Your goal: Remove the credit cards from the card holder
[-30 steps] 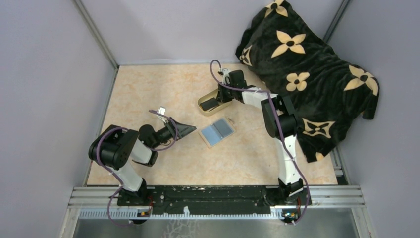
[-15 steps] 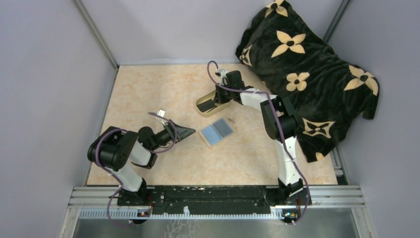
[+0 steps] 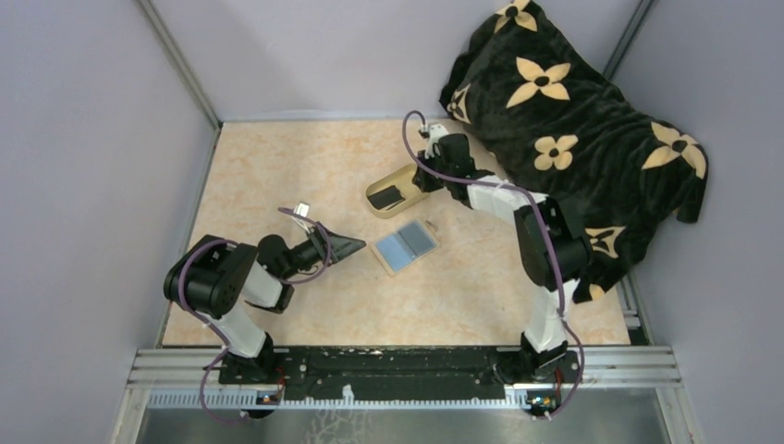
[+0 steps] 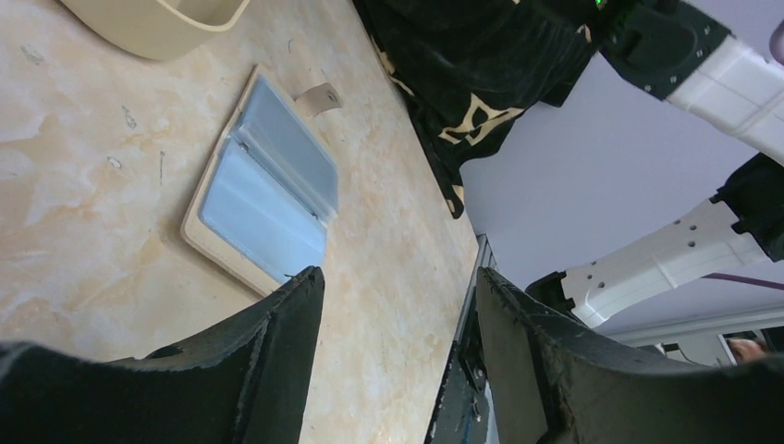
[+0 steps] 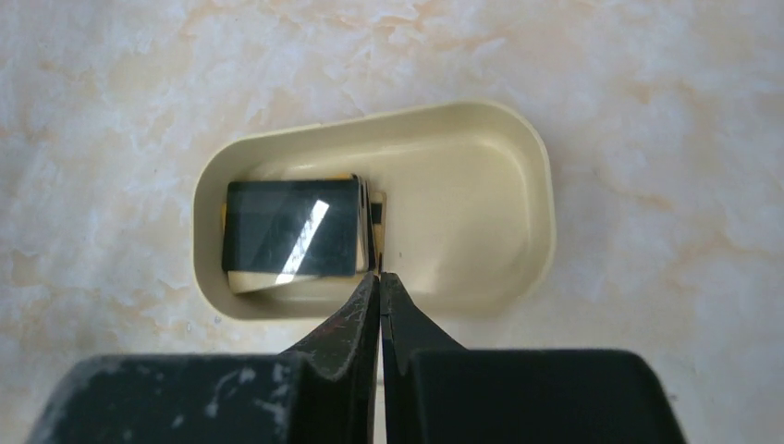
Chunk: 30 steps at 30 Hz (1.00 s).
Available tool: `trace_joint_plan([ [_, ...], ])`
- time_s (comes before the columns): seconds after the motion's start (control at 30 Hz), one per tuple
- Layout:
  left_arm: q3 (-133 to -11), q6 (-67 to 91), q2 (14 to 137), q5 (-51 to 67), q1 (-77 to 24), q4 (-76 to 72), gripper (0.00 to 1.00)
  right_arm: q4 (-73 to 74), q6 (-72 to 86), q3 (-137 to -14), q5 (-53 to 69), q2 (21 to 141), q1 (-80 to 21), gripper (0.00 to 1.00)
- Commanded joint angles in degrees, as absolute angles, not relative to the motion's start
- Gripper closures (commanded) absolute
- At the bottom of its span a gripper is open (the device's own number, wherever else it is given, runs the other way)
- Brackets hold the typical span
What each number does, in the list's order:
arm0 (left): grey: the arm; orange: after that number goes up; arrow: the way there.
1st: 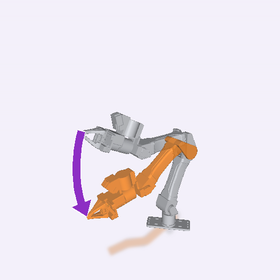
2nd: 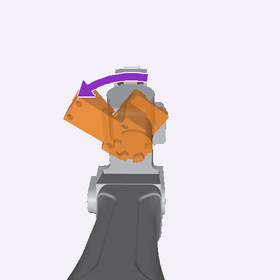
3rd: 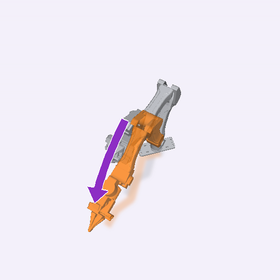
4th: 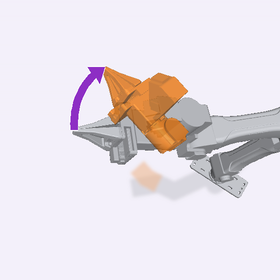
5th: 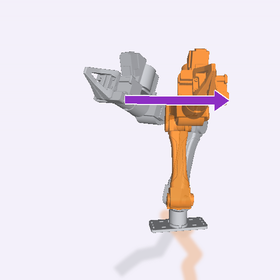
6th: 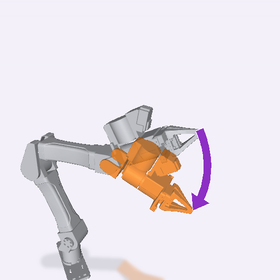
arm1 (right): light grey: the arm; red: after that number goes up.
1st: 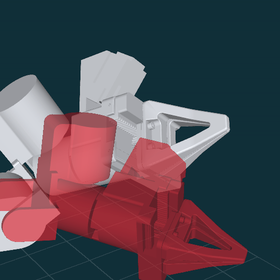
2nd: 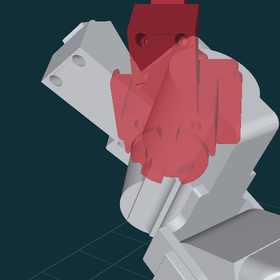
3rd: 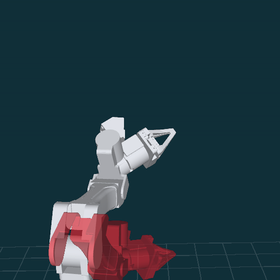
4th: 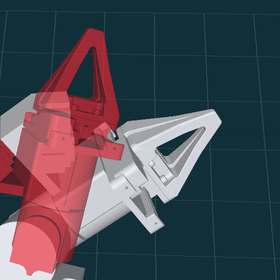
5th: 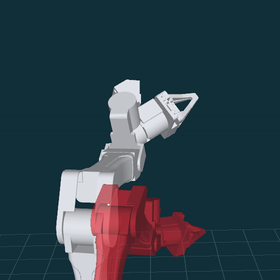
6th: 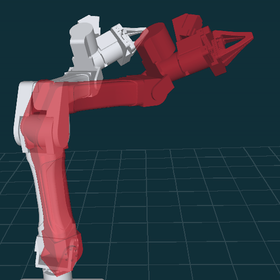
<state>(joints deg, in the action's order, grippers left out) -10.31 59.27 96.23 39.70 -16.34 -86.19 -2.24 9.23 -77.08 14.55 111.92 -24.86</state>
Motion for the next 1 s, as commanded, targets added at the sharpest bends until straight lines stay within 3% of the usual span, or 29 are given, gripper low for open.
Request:
trace_joint_plan([
  [0.0, -12.05, 57.66, 97.93, 41.88, -16.00, -102.41, 0.32, -12.42, 10.36, -67.53, 10.10, 100.33, -24.54, 0.91],
  [0.07, -12.50, 57.86, 99.62, 41.94, -16.04, -102.24, 0.48, -13.49, 11.68, -62.49, 9.96, 97.39, -24.60, 0.80],
  [0.13, -13.01, 58.35, 101.22, 42.05, -16.64, -102.39, 0.56, -14.85, 12.87, -57.29, 9.20, 95.29, -24.69, 0.79],
  [0.23, -14.01, 58.16, 102.71, 41.60, -18.89, -102.39, 0.57, -14.61, 13.66, -51.81, 7.26, 91.76, -24.70, 0.86],
  [0.4, -16.23, 58.35, 104.02, 40.27, -23.84, -102.16, 0.70, -13.88, 13.91, -46.81, 7.07, 91.33, -24.70, 0.98],
  [0.57, -19.68, 58.40, 106.70, 38.63, -29.02, -99.29, 0.98, -15.36, 15.06, -43.34, 7.50, 91.90, -24.70, 0.98],
  [0.97, -17.58, 59.64, 111.41, 37.15, -27.48, -100.55, 0.99, -20.29, 21.03, -30.58, 14.34, 87.80, -28.79, 0.99],
])
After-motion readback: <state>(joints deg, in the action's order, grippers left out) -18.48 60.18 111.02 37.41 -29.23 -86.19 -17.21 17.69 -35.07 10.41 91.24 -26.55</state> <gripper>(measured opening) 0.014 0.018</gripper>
